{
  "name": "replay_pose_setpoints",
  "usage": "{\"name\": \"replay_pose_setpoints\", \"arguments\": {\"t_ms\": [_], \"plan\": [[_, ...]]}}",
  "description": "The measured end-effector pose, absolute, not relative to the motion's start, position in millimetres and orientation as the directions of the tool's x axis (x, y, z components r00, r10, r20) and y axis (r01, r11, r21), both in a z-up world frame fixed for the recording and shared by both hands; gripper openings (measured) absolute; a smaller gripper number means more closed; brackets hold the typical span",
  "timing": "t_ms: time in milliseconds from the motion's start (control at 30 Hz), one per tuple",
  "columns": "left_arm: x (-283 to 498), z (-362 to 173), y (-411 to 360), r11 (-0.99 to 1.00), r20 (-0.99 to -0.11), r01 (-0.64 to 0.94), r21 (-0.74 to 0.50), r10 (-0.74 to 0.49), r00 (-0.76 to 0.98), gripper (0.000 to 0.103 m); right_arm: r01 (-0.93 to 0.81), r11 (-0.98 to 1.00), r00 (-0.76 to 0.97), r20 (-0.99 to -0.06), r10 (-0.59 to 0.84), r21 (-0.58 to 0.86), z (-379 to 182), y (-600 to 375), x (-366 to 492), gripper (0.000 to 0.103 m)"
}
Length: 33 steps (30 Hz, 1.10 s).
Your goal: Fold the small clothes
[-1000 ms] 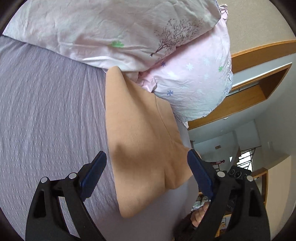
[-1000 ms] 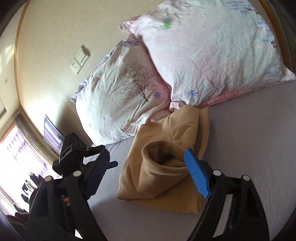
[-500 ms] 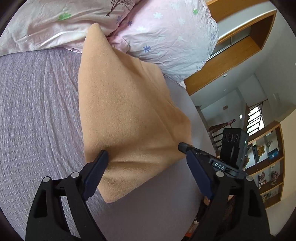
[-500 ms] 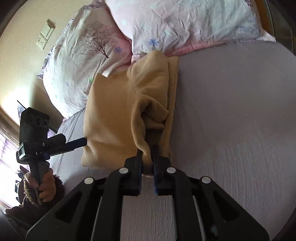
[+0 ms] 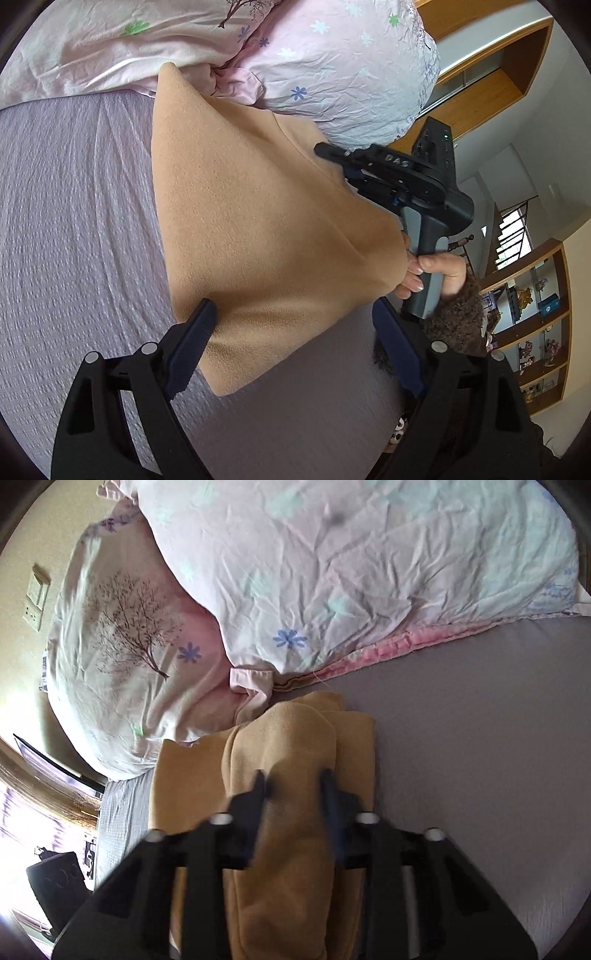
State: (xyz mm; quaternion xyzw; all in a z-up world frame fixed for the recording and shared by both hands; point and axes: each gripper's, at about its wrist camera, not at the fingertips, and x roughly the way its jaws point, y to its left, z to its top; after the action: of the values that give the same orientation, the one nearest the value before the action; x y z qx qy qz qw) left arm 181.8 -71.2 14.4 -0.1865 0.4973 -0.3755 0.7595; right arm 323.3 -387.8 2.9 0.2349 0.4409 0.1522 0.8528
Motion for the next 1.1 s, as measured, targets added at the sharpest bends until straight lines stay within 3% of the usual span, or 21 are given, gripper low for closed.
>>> {"name": "replay_pose_setpoints", "arguments": {"t_ms": [133,233,267,300,367,467,633,667,700,800,833,933,1100], "plan": [[182.3,13.4,-71.5,0.634,-0.602,0.394,-0.665,-0.768,0.219,0.088,0.022,0.834,0.683,-0.618,0.390,0.551,7.8,-409.6,303.6,0.005],[183.4,15.0,-71.4,0.632,-0.600,0.392,-0.669,-0.770,0.218,0.088,0.065,0.810,0.619,-0.660,0.425,0.583,-7.6,-415.5,306.7,0.013],[183.9,17.4,-67.6,0.621,-0.586,0.382,-0.684,-0.780,0.219,0.088,0.078,0.797,0.606,-0.663,0.439,0.599,-7.5,-416.7,301.6,0.029],[186.6,20.3,-59.8,0.608,-0.564,0.363,-0.706,-0.793,0.231,0.088,0.080,0.766,0.603,-0.643,0.472,0.637,-6.4,-421.1,292.2,0.060],[195.5,25.7,-40.4,0.630,-0.553,0.304,-0.714,-0.775,0.307,0.088,0.050,0.697,0.620,-0.569,0.540,0.715,-3.1,-428.2,271.1,0.093],[219.1,17.5,-24.8,0.670,-0.586,0.210,-0.713,-0.732,0.346,0.089,0.016,0.657,0.571,-0.546,0.612,0.753,-6.7,-424.2,252.3,0.094],[241.5,-6.3,-39.5,0.635,-0.587,0.163,-0.755,-0.766,0.263,0.089,0.031,0.674,0.478,-0.603,0.638,0.738,-30.8,-407.5,241.1,0.091],[242.9,-7.1,-44.8,0.621,-0.578,0.171,-0.765,-0.779,0.243,0.089,0.024,0.670,0.484,-0.595,0.641,0.742,-32.7,-407.7,238.6,0.085],[244.1,-8.9,-48.4,0.596,-0.557,0.172,-0.784,-0.799,0.229,0.086,0.009,0.660,0.489,-0.579,0.652,0.751,-33.6,-407.7,235.4,0.069],[248.2,-11.9,-56.0,0.592,-0.552,0.171,-0.787,-0.801,0.231,0.074,-0.016,0.609,0.459,-0.535,0.709,0.793,-47.2,-405.3,231.3,0.039],[250.6,-14.6,-55.3,0.587,-0.548,0.154,-0.795,-0.804,0.232,0.062,-0.022,0.596,0.463,-0.520,0.717,0.802,-51.2,-405.1,229.6,0.035],[254.2,-20.2,-43.9,0.546,-0.511,0.118,-0.829,-0.827,0.236,0.036,-0.045,0.559,0.485,-0.471,0.737,0.828,-51.1,-399.8,227.4,0.030],[237.9,4.1,0.7,0.575,-0.498,0.162,-0.802,-0.793,0.352,0.034,-0.192,0.578,0.441,-0.456,0.773,0.793,-23.4,-349.0,229.4,0.027]]}}
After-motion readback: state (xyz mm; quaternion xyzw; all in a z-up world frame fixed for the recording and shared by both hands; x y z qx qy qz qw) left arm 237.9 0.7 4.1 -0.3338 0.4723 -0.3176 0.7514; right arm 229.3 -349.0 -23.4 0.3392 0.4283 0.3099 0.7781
